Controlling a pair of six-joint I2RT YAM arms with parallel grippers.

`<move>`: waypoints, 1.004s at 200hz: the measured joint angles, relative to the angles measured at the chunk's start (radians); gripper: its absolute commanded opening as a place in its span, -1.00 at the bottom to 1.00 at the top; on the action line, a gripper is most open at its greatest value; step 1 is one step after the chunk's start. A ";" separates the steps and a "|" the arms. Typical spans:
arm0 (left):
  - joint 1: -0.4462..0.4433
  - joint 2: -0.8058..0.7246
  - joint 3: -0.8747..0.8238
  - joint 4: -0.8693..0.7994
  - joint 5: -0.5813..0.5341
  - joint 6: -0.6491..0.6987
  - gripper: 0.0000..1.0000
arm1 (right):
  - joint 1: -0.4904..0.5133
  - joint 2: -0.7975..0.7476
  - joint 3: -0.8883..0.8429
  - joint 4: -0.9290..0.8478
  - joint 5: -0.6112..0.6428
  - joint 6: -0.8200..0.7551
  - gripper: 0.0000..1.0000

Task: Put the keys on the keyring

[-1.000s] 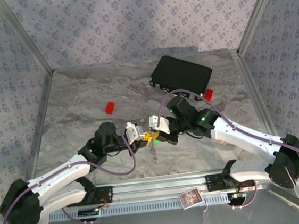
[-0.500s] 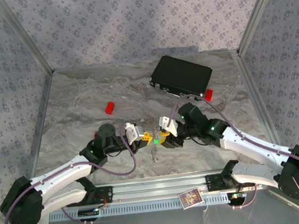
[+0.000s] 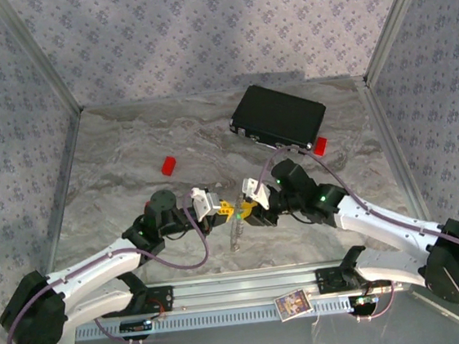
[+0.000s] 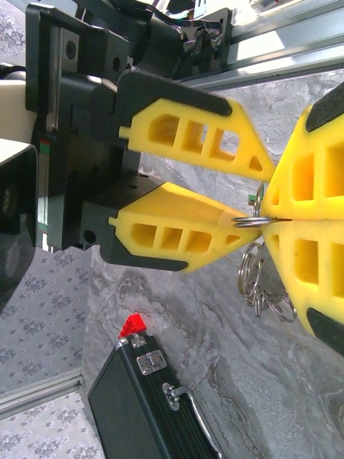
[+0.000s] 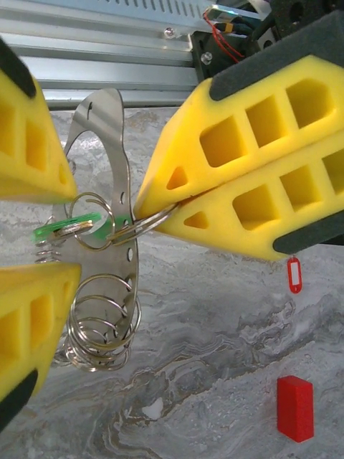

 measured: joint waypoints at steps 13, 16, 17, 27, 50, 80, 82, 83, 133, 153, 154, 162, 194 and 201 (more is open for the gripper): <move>0.000 0.000 0.000 0.004 0.000 0.000 -1.00 | 0.000 0.003 0.000 0.003 -0.002 0.002 -0.60; 0.000 0.000 0.000 0.006 0.000 0.000 -1.00 | 0.000 0.004 0.000 0.005 -0.003 0.004 -0.61; 0.000 0.000 0.000 0.006 0.000 0.000 -1.00 | 0.000 0.005 0.000 0.005 -0.003 0.003 -0.62; 0.000 0.000 0.000 0.013 0.001 0.000 -1.00 | 0.000 0.008 0.000 0.007 -0.006 0.003 -0.70; 0.000 0.000 -0.001 0.019 0.004 -0.004 -1.00 | 0.001 0.016 0.000 0.013 -0.010 0.007 -0.85; 0.000 0.000 -0.004 0.022 0.006 -0.007 -1.00 | 0.003 0.018 0.000 0.021 -0.011 0.006 -0.94; 0.000 0.000 -0.005 0.022 0.007 -0.007 -1.00 | 0.003 0.019 0.000 0.021 -0.011 0.007 -0.94; 0.000 0.000 -0.005 0.023 0.007 -0.007 -1.00 | 0.003 0.019 0.000 0.021 -0.012 0.006 -0.94; 0.000 0.000 -0.011 0.021 0.014 -0.007 -1.00 | 0.017 0.058 0.000 0.027 -0.025 0.006 -0.98; 0.000 0.000 -0.013 0.021 0.020 -0.007 -1.00 | 0.020 0.064 0.000 0.032 -0.028 0.007 -0.99; 0.000 0.000 -0.013 0.021 0.021 -0.007 -1.00 | 0.020 0.064 0.000 0.032 -0.028 0.006 -0.99; 0.000 0.000 -0.013 0.021 0.022 -0.007 -1.00 | 0.021 0.065 0.000 0.033 -0.028 0.006 -0.99; 0.000 0.000 -0.013 0.021 0.022 -0.007 -1.00 | 0.021 0.065 0.000 0.032 -0.026 0.006 -0.99; 0.000 0.000 -0.013 0.021 0.022 -0.006 -1.00 | 0.021 0.063 0.000 0.032 -0.023 0.006 -1.00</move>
